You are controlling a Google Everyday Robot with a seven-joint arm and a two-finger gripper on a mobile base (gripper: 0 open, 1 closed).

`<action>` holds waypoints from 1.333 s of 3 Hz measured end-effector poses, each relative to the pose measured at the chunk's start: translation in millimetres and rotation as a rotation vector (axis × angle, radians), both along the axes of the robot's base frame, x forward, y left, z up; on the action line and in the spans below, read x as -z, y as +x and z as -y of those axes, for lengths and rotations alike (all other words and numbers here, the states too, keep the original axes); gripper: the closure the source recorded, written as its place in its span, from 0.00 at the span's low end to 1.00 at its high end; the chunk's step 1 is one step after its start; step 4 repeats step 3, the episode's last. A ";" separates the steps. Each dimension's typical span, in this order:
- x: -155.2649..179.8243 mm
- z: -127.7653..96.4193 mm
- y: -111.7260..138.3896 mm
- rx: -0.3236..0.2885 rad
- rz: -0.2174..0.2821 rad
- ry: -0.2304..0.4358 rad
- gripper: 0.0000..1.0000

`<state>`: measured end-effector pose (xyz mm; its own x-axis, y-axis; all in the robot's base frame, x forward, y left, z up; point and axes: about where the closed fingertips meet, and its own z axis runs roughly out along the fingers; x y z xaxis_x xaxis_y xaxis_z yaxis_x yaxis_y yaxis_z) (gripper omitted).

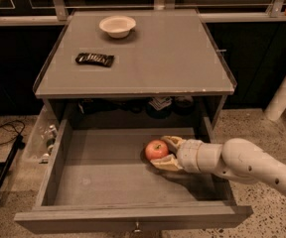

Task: Place apple into top drawer

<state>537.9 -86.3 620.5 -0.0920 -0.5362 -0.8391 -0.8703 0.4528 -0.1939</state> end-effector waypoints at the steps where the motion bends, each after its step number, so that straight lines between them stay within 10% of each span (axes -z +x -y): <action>1: 0.0 0.0 0.0 0.000 0.000 0.000 0.11; 4: 0.0 -0.1 0.0 0.000 0.000 0.000 0.00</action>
Offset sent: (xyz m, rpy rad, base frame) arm 0.0000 0.0000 0.0000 0.0000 0.0000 0.0000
